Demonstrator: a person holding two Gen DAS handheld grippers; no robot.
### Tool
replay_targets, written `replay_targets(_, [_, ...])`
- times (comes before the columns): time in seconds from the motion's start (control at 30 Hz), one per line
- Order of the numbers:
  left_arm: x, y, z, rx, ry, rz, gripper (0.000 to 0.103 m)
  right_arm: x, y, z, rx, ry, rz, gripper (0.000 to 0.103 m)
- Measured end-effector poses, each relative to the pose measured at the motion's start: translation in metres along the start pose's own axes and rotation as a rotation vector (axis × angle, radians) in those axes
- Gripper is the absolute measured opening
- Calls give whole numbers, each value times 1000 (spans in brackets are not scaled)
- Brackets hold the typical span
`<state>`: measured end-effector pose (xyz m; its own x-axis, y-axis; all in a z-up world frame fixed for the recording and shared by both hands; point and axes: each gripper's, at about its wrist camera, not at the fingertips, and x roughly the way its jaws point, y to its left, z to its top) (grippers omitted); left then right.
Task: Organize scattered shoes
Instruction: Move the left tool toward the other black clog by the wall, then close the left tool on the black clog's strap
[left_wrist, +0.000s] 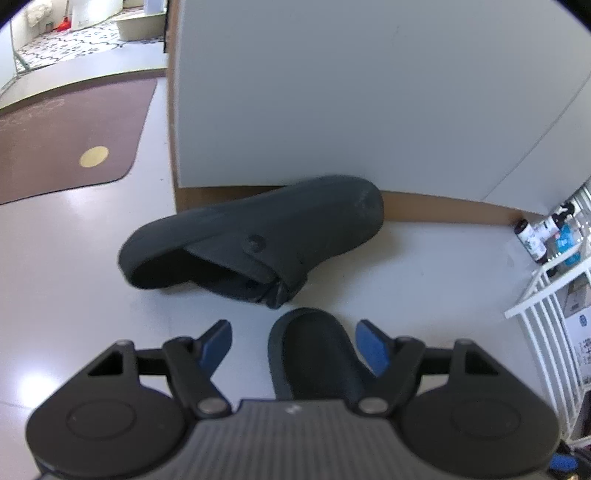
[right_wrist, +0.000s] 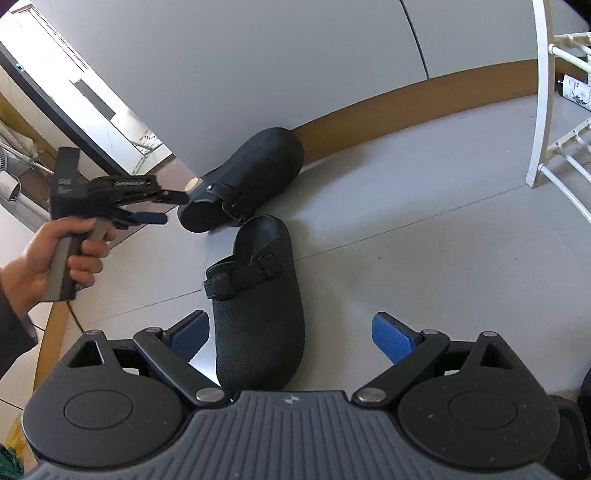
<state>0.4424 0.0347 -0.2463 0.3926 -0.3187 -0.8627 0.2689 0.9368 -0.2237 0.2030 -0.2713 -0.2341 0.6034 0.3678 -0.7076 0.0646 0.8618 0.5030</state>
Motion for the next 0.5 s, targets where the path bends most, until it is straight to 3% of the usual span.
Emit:
replay_targets(0.17, [36, -12, 8, 82, 23, 29, 76, 2, -3, -4, -16, 26, -20, 98])
replay_targets(0.37, [77, -8, 13, 63, 26, 40, 75, 3, -7, -6, -19, 43, -18, 98])
replay_targets(0.47, [92, -5, 8, 99, 6, 53, 49, 2, -8, -8, -17, 48, -20, 98])
replay_targets(0.5, [95, -1, 6, 89, 1, 53, 30, 1, -8, -8, -16, 49, -17, 98])
